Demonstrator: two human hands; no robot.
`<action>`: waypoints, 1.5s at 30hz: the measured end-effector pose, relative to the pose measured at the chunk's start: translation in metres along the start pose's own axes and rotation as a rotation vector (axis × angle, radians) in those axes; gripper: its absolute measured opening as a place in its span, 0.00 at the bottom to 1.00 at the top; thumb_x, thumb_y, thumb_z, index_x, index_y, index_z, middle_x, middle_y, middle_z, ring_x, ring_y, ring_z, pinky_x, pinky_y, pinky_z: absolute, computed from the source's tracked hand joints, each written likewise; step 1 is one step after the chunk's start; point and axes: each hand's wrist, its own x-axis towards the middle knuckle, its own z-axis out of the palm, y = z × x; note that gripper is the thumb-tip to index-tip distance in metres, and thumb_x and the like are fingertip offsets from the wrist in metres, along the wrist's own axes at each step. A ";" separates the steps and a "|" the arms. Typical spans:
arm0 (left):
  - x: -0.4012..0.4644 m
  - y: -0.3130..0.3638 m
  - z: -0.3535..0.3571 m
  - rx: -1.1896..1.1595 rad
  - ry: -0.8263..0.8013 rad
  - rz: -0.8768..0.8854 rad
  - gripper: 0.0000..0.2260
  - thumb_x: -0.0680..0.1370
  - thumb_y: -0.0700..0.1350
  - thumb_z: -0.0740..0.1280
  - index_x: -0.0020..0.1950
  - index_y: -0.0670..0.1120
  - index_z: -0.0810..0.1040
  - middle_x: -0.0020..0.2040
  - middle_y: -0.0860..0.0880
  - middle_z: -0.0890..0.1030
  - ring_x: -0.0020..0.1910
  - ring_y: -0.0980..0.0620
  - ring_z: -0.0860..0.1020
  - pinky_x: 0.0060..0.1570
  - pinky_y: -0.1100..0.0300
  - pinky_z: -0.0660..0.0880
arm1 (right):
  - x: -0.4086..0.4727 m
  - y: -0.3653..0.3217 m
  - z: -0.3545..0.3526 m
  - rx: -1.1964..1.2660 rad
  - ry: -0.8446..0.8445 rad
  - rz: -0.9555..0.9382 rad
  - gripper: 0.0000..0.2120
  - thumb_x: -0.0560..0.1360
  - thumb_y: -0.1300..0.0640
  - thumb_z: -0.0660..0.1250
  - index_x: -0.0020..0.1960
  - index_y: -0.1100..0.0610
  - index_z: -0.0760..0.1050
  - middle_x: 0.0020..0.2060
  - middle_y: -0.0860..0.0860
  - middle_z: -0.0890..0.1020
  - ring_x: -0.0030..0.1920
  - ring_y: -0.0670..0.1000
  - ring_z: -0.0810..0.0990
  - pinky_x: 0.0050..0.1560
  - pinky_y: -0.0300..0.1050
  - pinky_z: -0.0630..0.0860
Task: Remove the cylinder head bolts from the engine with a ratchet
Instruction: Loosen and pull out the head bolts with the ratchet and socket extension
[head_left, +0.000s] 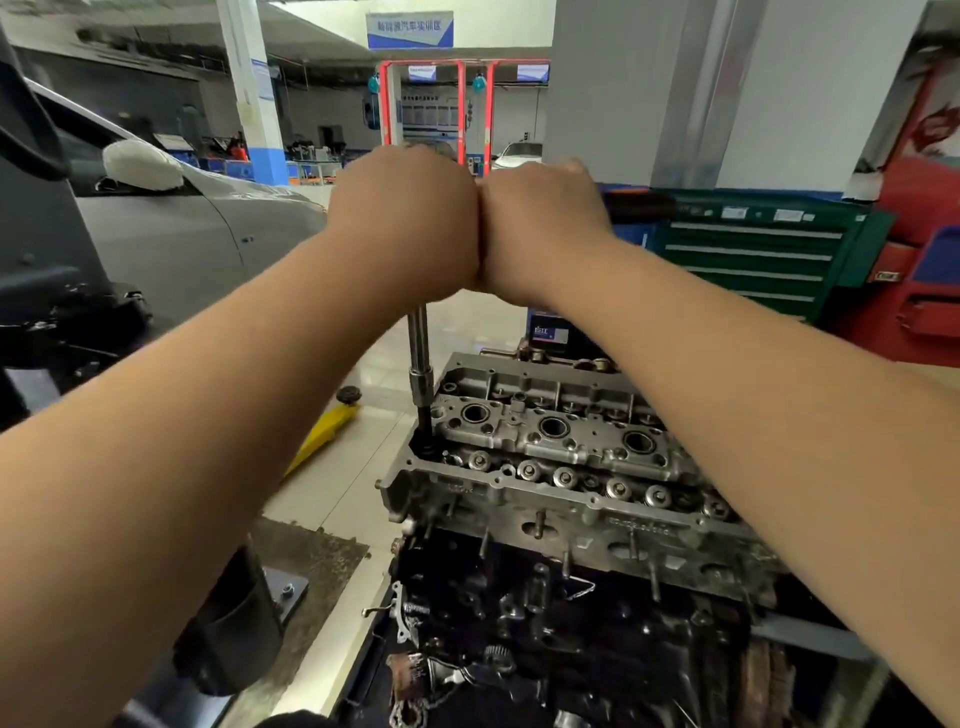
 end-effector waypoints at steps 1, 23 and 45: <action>-0.001 0.011 -0.002 0.062 -0.012 -0.102 0.08 0.76 0.44 0.68 0.39 0.47 0.71 0.31 0.48 0.65 0.32 0.45 0.68 0.29 0.57 0.62 | 0.001 0.002 0.001 0.071 -0.048 -0.045 0.06 0.77 0.49 0.68 0.52 0.49 0.77 0.47 0.52 0.80 0.53 0.60 0.78 0.61 0.56 0.70; -0.009 -0.029 0.002 -0.498 0.126 0.215 0.12 0.72 0.49 0.65 0.30 0.51 0.66 0.26 0.52 0.61 0.27 0.53 0.55 0.33 0.59 0.62 | -0.001 -0.018 -0.010 -0.283 0.106 -0.024 0.18 0.70 0.57 0.69 0.32 0.51 0.60 0.28 0.49 0.66 0.26 0.54 0.66 0.29 0.44 0.60; -0.014 -0.034 0.002 -0.821 0.095 0.316 0.15 0.71 0.45 0.70 0.30 0.58 0.67 0.25 0.55 0.69 0.28 0.54 0.71 0.29 0.68 0.62 | -0.018 -0.026 -0.017 -0.246 0.090 0.064 0.16 0.71 0.59 0.67 0.34 0.51 0.60 0.29 0.50 0.63 0.27 0.53 0.59 0.30 0.46 0.60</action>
